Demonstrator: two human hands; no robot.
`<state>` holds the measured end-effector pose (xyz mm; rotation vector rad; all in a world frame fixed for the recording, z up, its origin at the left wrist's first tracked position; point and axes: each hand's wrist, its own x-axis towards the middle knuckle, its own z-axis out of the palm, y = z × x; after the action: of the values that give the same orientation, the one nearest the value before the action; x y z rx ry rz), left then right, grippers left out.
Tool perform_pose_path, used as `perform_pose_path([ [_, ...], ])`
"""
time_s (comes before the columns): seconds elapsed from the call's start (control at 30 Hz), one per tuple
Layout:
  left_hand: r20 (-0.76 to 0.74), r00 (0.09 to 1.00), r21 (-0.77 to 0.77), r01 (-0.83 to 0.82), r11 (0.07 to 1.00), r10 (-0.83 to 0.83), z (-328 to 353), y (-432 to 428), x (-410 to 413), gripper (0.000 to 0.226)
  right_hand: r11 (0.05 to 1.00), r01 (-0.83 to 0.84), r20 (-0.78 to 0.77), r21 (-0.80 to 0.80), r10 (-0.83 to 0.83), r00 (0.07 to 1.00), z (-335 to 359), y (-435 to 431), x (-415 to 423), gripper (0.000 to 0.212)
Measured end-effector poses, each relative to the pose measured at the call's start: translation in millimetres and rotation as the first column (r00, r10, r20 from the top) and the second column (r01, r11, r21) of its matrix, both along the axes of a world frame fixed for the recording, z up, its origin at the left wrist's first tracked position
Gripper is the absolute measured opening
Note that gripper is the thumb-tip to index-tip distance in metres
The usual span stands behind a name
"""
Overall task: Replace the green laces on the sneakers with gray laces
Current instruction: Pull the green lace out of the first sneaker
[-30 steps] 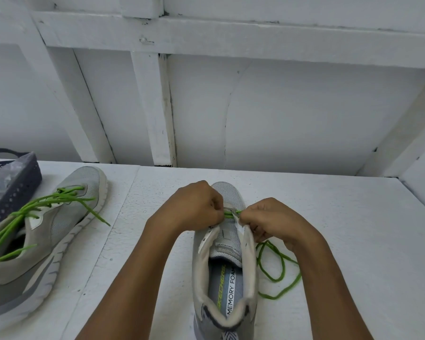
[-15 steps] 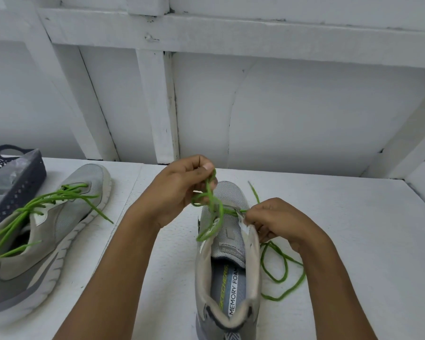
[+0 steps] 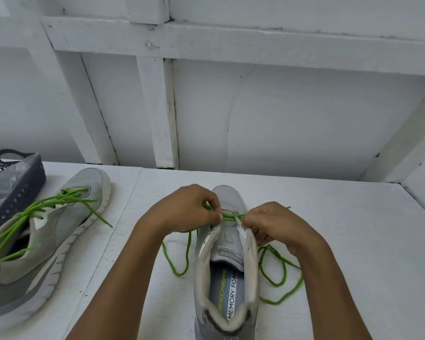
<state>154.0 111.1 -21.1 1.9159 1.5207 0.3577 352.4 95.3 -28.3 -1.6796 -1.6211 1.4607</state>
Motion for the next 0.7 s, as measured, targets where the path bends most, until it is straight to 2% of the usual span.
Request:
perform_pose_path([
  [0.13, -0.131, 0.991, -0.036, 0.021, 0.999, -0.025, -1, 2, -3, 0.013, 1.0, 0.0, -0.014, 0.008, 0.0, 1.0, 1, -1, 0, 0.022],
  [0.2, -0.125, 0.99, -0.038, 0.062, 0.997, -0.067, 0, 2, -7, 0.012, 1.0, -0.002, -0.02, 0.005, 0.002, 1.0, 1, -1, 1, 0.023],
  [0.27, 0.027, 0.997, -0.009, 0.068, 0.998, -0.067, 5, 0, -12, 0.011, 1.0, -0.009, -0.016, 0.001, 0.009, 1.0, 2, -2, 2, 0.026],
  [0.33, 0.313, 0.95, -0.012, -0.004, 1.0, 0.008, 14, -3, -16, 0.016, 1.0, -0.008, -0.012, -0.004, 0.008, 1.0, 3, -1, 1, 0.025],
  [0.4, 0.604, 0.793, -0.044, -0.067, 0.997, 0.08, 21, -5, -19, 0.016, 1.0, -0.002, -0.01, -0.008, 0.001, 1.0, 2, -1, 1, 0.024],
  [0.47, 0.801, 0.58, -0.125, -0.083, 0.989, 0.15, 26, -5, -21, 0.022, 1.0, -0.001, -0.008, -0.009, 0.001, 1.0, 2, 0, 2, 0.025],
  [0.53, 0.88, 0.417, -0.222, -0.06, 0.973, 0.227, 28, -6, -20, 0.029, 1.0, -0.005, -0.003, -0.007, 0.005, 1.0, 2, 0, 2, 0.023],
  [0.57, 0.886, 0.386, -0.252, -0.06, 0.966, 0.255, 27, -5, -19, 0.03, 1.0, -0.006, -0.003, -0.008, 0.006, 1.0, 1, 0, 2, 0.021],
  [0.63, 0.866, 0.401, -0.281, -0.103, 0.954, 0.298, 25, -2, -17, 0.029, 1.0, -0.009, -0.007, -0.01, 0.009, 1.0, 1, 0, 2, 0.019],
  [0.7, 0.82, 0.469, -0.28, -0.169, 0.945, 0.327, 21, 2, -18, 0.027, 1.0, -0.009, -0.009, -0.012, 0.009, 1.0, 1, 0, 2, 0.021],
])
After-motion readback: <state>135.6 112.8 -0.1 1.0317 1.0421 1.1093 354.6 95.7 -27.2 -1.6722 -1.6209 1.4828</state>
